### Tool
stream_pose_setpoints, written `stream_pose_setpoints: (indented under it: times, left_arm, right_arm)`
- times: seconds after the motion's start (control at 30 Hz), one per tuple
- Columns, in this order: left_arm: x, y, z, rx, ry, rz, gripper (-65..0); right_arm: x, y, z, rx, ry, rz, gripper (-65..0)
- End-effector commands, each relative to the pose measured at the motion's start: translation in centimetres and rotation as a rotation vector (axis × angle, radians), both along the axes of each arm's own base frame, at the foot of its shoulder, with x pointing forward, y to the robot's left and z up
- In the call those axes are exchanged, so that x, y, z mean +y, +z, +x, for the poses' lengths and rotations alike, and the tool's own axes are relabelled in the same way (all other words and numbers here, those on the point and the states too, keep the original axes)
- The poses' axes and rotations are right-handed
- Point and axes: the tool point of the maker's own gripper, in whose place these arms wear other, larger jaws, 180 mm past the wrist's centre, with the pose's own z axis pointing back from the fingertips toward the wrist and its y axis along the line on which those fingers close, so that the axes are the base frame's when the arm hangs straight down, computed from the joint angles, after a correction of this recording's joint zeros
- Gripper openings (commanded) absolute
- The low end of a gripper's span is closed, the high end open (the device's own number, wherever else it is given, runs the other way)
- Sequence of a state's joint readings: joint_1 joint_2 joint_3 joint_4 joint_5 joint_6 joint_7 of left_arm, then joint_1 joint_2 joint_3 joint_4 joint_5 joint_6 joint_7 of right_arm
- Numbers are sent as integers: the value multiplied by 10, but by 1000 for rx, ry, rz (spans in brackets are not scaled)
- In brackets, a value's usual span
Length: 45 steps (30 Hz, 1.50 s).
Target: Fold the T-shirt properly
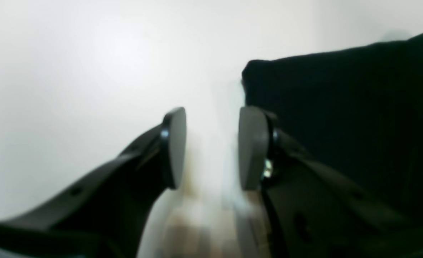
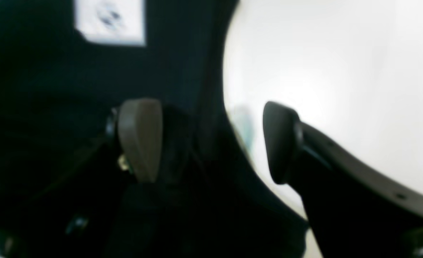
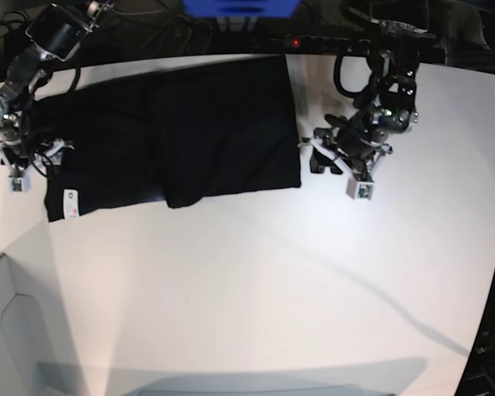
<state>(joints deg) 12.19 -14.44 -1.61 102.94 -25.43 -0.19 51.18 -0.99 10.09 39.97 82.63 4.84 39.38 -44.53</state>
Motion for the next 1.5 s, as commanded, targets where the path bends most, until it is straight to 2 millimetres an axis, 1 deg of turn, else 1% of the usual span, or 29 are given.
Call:
stream_pose_setpoints:
  times: [0.0, 0.13, 0.4, 0.47, 0.57, 0.63, 0.7, 0.77, 0.87, 0.93, 1.0, 1.1, 1.13, 1.17, 1.23, 1.27, 1.33, 1.43, 1.47]
  left_arm:
    - [0, 7, 4, -27, -1, -3, -416]
    - [0, 5, 1, -20, -3, -4, -416]
    - [-1, 6, 3, -26, -1, -6, -416]
    - [-2, 6, 3, -26, 0, -8, -416]
    - [-3, 1, 1, -12, 10, -17, -416]
    - [-3, -6, 1, 6, 22, -20, -416]
    - [-2, -13, -2, 27, 27, -25, -416]
    - [-5, -17, -4, 38, 27, -30, -416]
    - [-7, -18, -4, 40, 33, -37, -416]
    - [-7, -18, -3, 40, 34, -37, -416]
    - [-8, -17, -3, 39, 29, -41, -416]
    - [-11, -13, 4, 22, 28, -47, -416]
    - [-14, -11, 6, 16, 29, -57, -416]
    - [-16, -11, 7, 15, 33, -61, -416]
    - [-17, -15, 5, 28, 36, -64, -416]
    - [-18, -18, 5, 36, 39, -71, -416]
    - [-25, -18, 13, 38, 41, -87, -416]
    - [-26, -28, 13, 64, 53, -95, -416]
    - [-26, -33, 11, 80, 57, -97, -416]
  right_arm:
    - [-6, 10, 9, -34, 12, -14, -202]
    - [-5, -4, 3, -3, 4, 16, -202]
    - [-2, -11, -4, 21, 6, 23, -204]
    - [-1, -16, -11, 39, 7, 24, -213]
    - [5, -20, -12, 53, 29, 25, -285]
    - [14, -23, -11, 65, 61, 26, -365]
    - [21, -27, -17, 85, 88, 23, -445]
    - [29, -31, -18, 98, 113, 27, -533]
    - [32, -32, -17, 102, 125, 28, -650]
    - [32, -32, -17, 100, 124, 27, -650]
    - [29, -25, -14, 83, 122, 11, -650]
    - [27, -2, -2, 23, 136, -35, -650]
    - [27, 7, 2, -2, 142, -53, -650]
    - [32, 12, 1, -18, 147, -57, -650]
    - [38, 29, 5, -63, 159, -82, -650]
    - [41, 40, 8, -95, 165, -100, -650]
    - [50, 54, 9, -135, 173, -116, -650]
    - [63, 76, 12, -200, 179, -134, -650]
    - [68, 79, 9, -208, 179, -132, -650]
